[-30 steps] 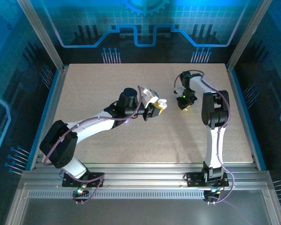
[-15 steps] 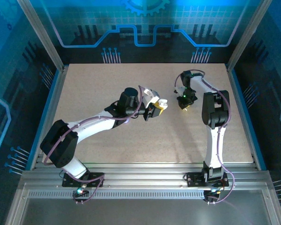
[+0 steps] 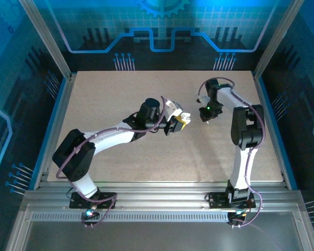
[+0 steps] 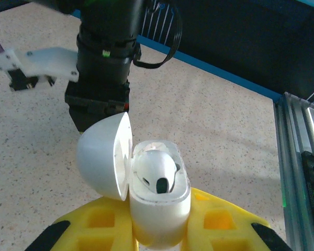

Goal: Insert wireless bluetooth earbuds into charging case

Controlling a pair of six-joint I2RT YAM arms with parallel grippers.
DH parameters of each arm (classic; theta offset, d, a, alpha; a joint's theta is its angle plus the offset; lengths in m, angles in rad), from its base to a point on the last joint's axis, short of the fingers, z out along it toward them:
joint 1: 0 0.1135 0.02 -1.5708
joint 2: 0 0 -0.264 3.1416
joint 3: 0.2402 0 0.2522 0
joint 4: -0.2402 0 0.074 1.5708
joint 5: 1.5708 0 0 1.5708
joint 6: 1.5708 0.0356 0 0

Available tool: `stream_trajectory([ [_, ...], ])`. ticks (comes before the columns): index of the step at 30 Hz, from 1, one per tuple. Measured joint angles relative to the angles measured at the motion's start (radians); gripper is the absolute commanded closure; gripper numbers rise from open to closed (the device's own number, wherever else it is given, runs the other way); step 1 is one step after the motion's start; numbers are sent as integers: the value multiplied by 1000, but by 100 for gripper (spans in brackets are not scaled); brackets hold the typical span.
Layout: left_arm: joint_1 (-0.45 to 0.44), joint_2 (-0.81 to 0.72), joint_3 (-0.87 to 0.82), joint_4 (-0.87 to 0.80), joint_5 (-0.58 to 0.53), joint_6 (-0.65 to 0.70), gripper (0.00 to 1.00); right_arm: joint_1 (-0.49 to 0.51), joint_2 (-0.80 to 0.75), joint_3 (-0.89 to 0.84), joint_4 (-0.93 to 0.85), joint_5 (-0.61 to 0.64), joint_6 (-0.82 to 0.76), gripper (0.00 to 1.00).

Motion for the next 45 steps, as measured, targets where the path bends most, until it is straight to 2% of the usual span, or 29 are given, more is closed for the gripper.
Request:
stream_trajectory([
  [32, -14, 108, 43, 51, -26, -26, 90, -9, -449, -333, 252, -294, 282, 82],
  [45, -17, 138, 53, 55, -48, -26, 90, -11, -644, -452, 367, -368, 417, 82],
])
